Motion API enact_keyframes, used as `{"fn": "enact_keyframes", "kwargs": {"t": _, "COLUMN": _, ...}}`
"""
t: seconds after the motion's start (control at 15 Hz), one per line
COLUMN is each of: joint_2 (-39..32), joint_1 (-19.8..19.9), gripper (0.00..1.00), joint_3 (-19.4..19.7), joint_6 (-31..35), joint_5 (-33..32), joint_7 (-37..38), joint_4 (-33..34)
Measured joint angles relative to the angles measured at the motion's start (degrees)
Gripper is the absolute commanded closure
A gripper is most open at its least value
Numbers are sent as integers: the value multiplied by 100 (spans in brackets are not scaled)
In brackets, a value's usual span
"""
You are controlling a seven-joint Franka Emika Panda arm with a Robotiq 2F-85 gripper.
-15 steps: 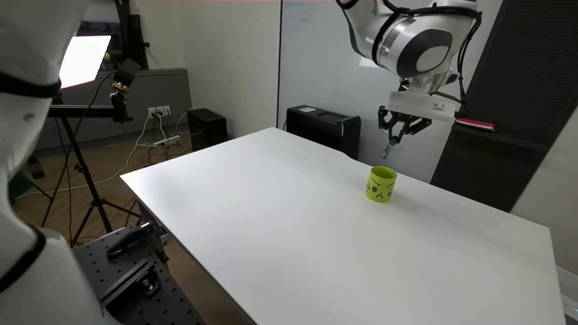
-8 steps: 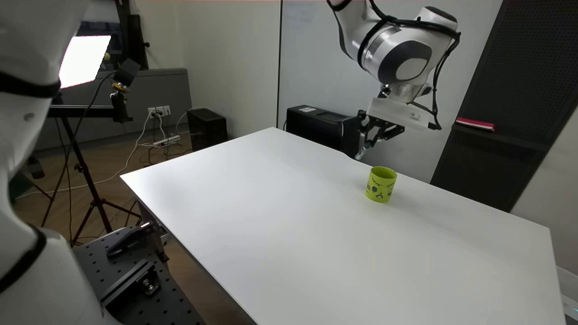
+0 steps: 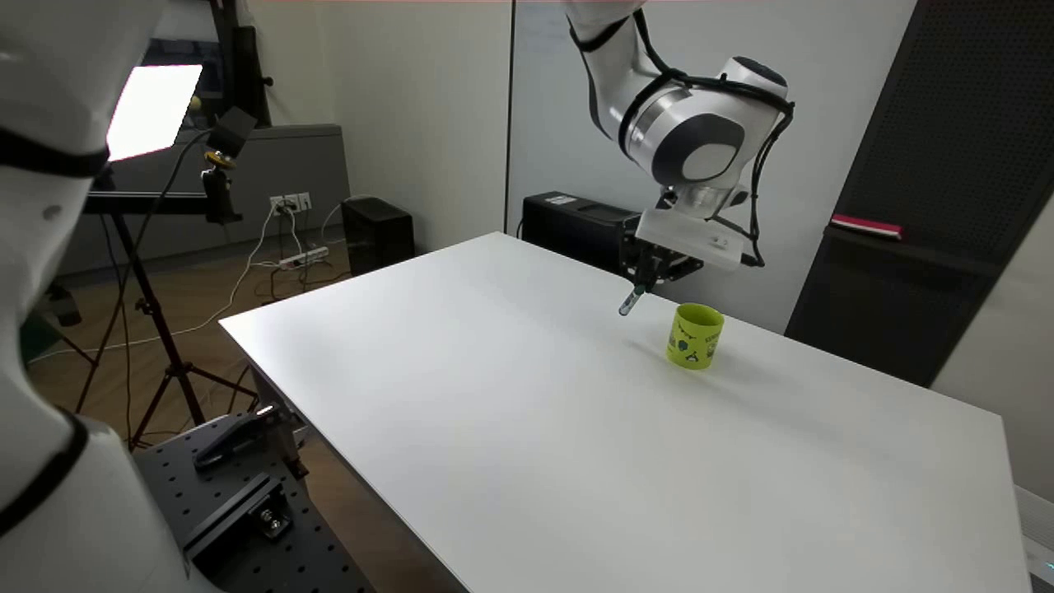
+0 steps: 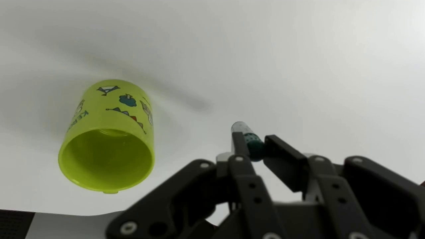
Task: Remove the marker from the cup and put it on the table
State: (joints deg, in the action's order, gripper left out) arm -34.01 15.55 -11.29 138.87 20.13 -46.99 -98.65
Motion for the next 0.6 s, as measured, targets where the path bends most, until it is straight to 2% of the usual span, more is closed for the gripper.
{"fn": "enact_keyframes", "kwargs": {"t": 0.27, "joint_2": -1, "joint_1": -125, "gripper": 97, "joint_3": -127, "joint_6": 870, "joint_5": 95, "joint_7": -43, "joint_4": -454}}
{"fn": "enact_keyframes", "kwargs": {"t": 0.6, "joint_2": -18, "joint_1": -122, "gripper": 97, "joint_3": -447, "joint_6": 2269, "joint_5": 142, "joint_7": -59, "joint_4": -994}}
